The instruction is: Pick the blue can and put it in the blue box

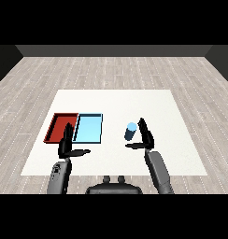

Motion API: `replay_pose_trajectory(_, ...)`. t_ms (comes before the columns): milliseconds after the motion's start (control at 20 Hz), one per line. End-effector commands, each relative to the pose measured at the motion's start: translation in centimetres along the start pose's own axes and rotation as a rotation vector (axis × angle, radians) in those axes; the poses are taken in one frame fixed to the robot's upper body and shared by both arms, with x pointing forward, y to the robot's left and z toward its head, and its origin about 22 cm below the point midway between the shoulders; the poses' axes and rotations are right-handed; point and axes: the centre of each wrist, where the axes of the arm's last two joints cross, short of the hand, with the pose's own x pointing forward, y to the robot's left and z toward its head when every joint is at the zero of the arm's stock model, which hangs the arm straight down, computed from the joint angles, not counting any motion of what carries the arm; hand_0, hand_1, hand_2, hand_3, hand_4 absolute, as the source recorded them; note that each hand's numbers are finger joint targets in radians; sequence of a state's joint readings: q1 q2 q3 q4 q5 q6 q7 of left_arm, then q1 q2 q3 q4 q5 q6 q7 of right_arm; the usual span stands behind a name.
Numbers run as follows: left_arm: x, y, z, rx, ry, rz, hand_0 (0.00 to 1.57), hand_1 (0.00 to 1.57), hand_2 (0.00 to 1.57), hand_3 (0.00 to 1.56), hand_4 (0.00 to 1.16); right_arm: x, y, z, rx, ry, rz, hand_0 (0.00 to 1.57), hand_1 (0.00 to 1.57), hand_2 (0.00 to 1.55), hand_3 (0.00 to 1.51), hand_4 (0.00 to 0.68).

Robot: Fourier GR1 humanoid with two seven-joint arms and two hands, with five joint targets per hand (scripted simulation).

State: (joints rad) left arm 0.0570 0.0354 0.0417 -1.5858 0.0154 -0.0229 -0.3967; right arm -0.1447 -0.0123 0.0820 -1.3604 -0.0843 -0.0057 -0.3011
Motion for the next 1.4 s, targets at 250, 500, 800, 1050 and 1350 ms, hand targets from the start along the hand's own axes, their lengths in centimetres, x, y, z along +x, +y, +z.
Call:
replay_pose_trajectory(250,0.9,-0.6,0.2,0.027,0.011,0.005,0.00,0.00,0.00,0.00,0.00,-3.0,-0.2,-2.1,-0.053,0.093,-0.006,0.00,0.00,0.00,0.00,0.000)
replay_pose_trajectory(500,-0.8,2.2,-1.5,0.002,0.019,0.005,0.00,0.00,0.00,0.00,0.00,-2.0,-2.1,-1.6,-0.071,0.105,0.003,0.00,0.00,0.00,0.00,0.000)
replay_pose_trajectory(800,0.9,0.0,-1.1,0.013,0.004,-0.015,0.00,0.00,0.00,0.00,0.00,-4.5,-0.8,-3.3,-0.080,0.137,-0.055,0.00,0.00,0.00,0.00,0.000)
replay_pose_trajectory(1050,-0.2,-0.9,-0.6,0.019,0.022,-0.019,0.00,0.00,0.00,0.00,0.00,-5.4,-0.3,-4.0,-0.085,0.164,-0.085,0.00,0.00,0.00,0.00,0.000)
replay_pose_trajectory(1350,0.0,-0.2,-2.3,0.030,-0.021,-0.027,0.00,0.00,0.00,0.00,0.00,-7.1,0.6,-3.9,-0.109,0.162,-0.092,0.00,0.00,0.00,0.00,0.000)
